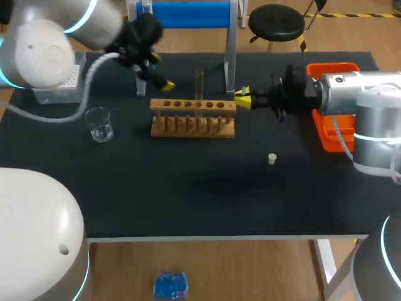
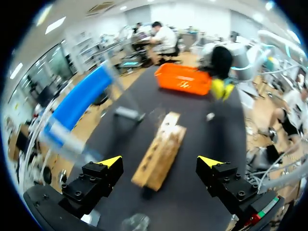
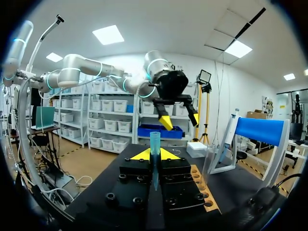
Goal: Invert the test tube, pick up the pipette, mount the tip to pipette, aspirate from beaker and dispense into the tube, eject the tip, return the pipette, and cap with the stopper.
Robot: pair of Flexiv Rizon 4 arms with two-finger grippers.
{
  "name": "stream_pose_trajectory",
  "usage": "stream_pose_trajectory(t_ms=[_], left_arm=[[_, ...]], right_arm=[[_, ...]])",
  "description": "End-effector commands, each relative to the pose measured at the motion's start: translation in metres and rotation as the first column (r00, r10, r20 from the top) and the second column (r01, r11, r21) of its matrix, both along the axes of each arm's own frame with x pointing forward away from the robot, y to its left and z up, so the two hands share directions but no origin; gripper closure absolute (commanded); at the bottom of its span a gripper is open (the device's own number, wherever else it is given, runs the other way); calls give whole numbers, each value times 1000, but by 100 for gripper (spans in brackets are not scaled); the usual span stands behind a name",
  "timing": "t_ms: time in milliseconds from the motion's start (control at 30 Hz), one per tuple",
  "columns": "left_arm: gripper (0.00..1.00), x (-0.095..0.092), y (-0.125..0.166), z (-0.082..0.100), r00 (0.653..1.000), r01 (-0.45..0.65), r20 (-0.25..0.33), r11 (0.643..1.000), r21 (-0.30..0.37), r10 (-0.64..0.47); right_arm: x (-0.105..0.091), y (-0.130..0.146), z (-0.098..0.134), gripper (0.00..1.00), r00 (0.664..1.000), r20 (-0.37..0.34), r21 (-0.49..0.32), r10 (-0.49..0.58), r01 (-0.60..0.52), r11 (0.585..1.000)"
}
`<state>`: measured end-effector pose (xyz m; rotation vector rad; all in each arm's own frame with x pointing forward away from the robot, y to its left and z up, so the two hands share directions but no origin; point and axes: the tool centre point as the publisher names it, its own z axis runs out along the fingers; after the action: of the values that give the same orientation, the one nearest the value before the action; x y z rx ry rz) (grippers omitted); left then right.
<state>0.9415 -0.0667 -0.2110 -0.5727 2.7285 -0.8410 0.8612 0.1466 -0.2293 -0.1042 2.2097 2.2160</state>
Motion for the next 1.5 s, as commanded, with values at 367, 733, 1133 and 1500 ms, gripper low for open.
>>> stream_pose_trajectory(t_ms=[367,733,1133,1500], left_arm=[[0,103,132,4,845,-532,55,846,6,531],[0,98,68,30,747,-628,161,764,-148,645],[0,97,40,27,695,-679,164,714,-169,700],[0,112,12,22,687,-678,171,707,-200,707]], right_arm=[[0,0,0,100,1000,0,-1,0,0,1000],[0,0,0,100,1000,0,-1,0,0,1000],[0,0,0,100,1000,0,-1,0,0,1000],[0,0,0,100,1000,0,-1,0,0,1000]])
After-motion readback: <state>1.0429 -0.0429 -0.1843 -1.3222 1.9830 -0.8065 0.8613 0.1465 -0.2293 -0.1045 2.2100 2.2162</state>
